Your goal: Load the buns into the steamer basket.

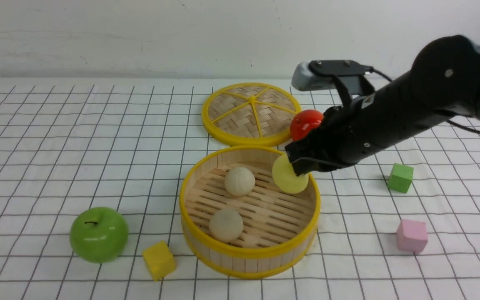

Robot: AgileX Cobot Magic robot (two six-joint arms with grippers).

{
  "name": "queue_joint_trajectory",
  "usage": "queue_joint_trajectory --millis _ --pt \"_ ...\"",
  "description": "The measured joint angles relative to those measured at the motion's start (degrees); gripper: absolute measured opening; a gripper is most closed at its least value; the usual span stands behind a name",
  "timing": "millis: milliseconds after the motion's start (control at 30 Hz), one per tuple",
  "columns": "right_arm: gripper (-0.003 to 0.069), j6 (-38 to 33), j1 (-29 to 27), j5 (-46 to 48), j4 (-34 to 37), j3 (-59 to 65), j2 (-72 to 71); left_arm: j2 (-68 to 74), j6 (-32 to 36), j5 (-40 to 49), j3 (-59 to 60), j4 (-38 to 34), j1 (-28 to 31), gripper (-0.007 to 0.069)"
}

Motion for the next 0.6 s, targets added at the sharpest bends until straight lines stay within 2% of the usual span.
queue_joint_trajectory --millis 167,400,433,600 --pt "0.0044 -0.6 0.0 -2.97 0.57 0.0 5.04 0.0 0.0 0.0 0.0 0.0 0.0 0.0062" --pt "0.0221 -0.62 0.0 -6.02 0.94 0.0 8.08 0.0 0.0 0.0 0.0 0.0 0.0 0.0065" --pt "0.0267 -0.62 0.0 -5.97 1.08 0.0 7.78 0.0 0.0 0.0 0.0 0.0 0.0 0.0065" --pt "0.0344 -0.62 0.0 -2.74 1.08 -0.02 4.18 0.0 0.0 0.0 0.0 0.0 0.0 0.0065"
